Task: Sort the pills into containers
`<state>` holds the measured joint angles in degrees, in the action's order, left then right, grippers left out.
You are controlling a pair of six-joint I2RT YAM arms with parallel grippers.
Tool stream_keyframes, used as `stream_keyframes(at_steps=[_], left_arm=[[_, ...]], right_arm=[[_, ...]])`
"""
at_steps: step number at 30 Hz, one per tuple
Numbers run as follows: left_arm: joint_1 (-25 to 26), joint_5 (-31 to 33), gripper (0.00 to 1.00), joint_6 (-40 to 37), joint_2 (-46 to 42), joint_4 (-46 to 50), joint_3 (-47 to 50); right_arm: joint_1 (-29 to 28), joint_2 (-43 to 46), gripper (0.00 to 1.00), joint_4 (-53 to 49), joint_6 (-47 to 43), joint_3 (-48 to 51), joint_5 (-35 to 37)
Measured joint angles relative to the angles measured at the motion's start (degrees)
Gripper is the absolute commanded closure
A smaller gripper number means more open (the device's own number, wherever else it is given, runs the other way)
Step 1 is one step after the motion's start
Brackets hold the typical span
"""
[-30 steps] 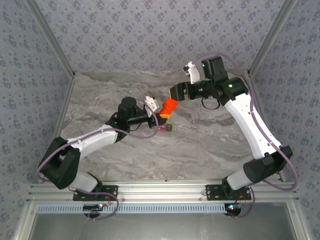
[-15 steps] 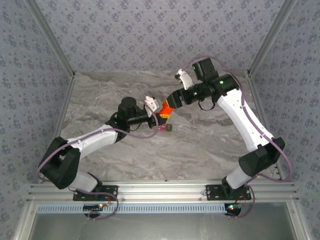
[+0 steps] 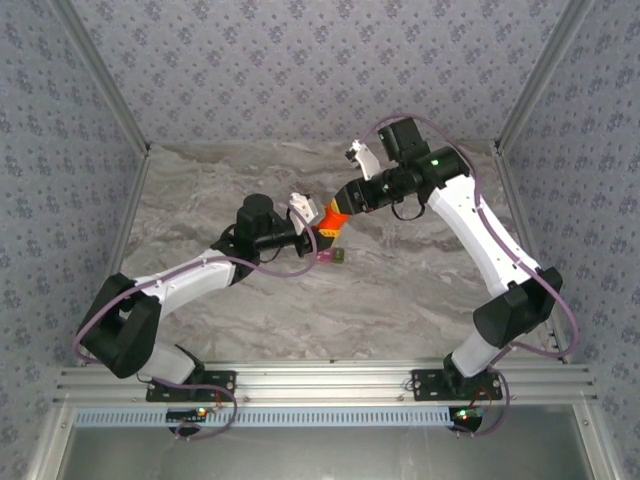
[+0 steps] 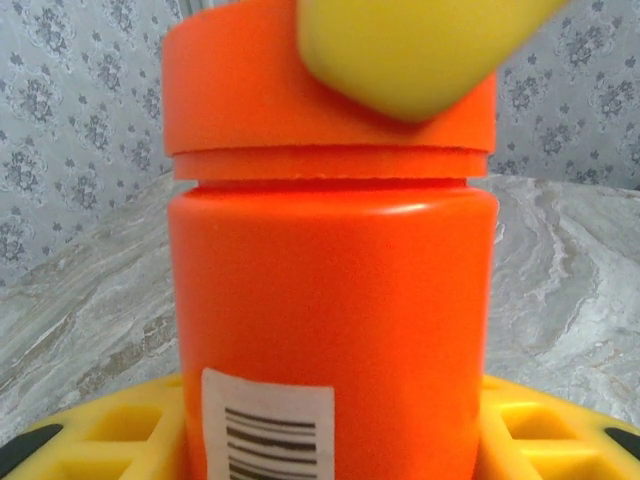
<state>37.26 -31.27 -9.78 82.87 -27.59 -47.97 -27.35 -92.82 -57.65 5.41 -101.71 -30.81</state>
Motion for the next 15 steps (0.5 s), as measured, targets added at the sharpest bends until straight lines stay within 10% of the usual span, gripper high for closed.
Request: stream_keyframes(at_steps=[15], left_arm=[[-0.3,1.6,1.0,-0.1,0.0,1.6,0.0]], right_arm=[[-6.0,8.0,0.21,18.3,40.4,14.0,14.9]])
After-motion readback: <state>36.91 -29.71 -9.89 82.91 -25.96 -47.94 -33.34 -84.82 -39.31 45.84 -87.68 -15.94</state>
